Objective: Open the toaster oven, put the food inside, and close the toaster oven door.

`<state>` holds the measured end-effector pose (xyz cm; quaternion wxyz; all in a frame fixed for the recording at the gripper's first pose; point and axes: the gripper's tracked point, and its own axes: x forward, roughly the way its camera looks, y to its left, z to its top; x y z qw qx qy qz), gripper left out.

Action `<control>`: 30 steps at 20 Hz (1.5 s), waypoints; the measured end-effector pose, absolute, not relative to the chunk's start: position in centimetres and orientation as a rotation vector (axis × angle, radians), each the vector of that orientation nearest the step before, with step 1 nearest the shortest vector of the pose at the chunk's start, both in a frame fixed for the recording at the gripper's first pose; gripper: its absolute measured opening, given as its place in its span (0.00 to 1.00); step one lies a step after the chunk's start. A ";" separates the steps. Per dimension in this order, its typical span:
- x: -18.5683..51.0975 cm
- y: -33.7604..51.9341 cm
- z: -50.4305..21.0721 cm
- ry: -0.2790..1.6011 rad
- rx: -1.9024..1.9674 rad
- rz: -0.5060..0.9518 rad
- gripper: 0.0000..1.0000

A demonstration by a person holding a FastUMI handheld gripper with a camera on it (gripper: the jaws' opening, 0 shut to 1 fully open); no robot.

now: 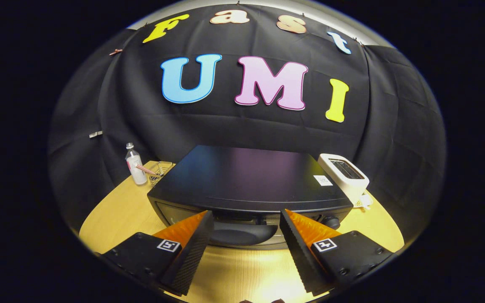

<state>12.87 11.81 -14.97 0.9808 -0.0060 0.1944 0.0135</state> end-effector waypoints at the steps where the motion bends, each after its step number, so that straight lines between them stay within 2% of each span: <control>1: 13.1 12.0 -15.3 0.402 0.010 0.024 0.98; 14: 11.8 12.3 -16.4 0.417 0.035 0.027 0.98; 30: 3.6 12.1 -20.7 0.496 0.003 0.077 0.96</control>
